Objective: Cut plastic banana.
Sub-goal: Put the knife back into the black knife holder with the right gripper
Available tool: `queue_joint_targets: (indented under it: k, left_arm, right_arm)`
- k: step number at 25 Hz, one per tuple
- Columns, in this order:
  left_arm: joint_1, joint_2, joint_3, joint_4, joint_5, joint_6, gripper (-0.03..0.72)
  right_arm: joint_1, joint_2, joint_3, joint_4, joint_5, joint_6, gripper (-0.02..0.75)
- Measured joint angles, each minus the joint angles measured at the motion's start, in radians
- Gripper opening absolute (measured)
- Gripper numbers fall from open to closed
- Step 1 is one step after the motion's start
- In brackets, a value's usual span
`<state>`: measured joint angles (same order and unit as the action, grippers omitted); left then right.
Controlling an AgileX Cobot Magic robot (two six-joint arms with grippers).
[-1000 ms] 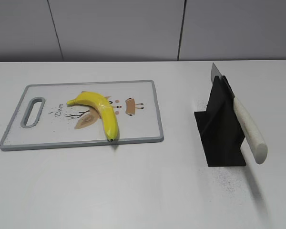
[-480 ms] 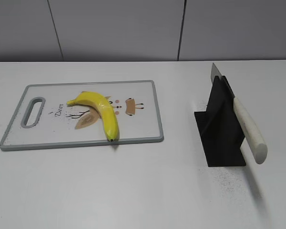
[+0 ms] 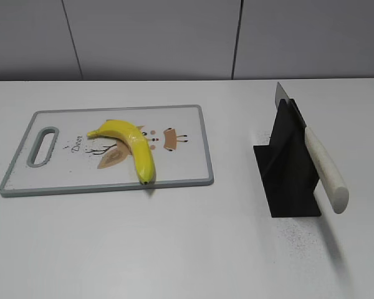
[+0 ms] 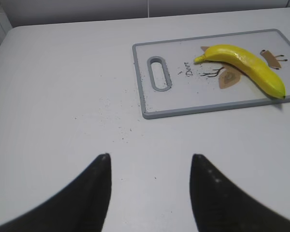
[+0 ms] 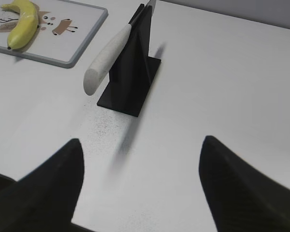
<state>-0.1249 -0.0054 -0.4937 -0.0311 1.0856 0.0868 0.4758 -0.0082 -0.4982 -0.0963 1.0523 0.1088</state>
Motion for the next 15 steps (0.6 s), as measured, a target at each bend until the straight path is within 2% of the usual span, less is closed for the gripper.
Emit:
queue_joint_targets:
  k: [4,6,10,15]
  left_arm:
    - [0.0,0.0,0.0,0.0,0.0,0.0,0.507]
    - [0.0,0.0,0.0,0.0,0.0,0.0,0.506]
    - [0.0,0.0,0.0,0.0,0.0,0.0,0.506]
    - [0.0,0.0,0.0,0.0,0.0,0.0,0.501]
  right_arm:
    - [-0.006,0.0,0.0,0.003,0.0,0.0,0.568]
    - [-0.038,0.0,0.0,0.005,0.0,0.0,0.557]
    - [-0.193,0.0,0.0,0.006,0.0,-0.001,0.538]
    - [-0.305,0.0,0.0,0.007,0.0,-0.001,0.536]
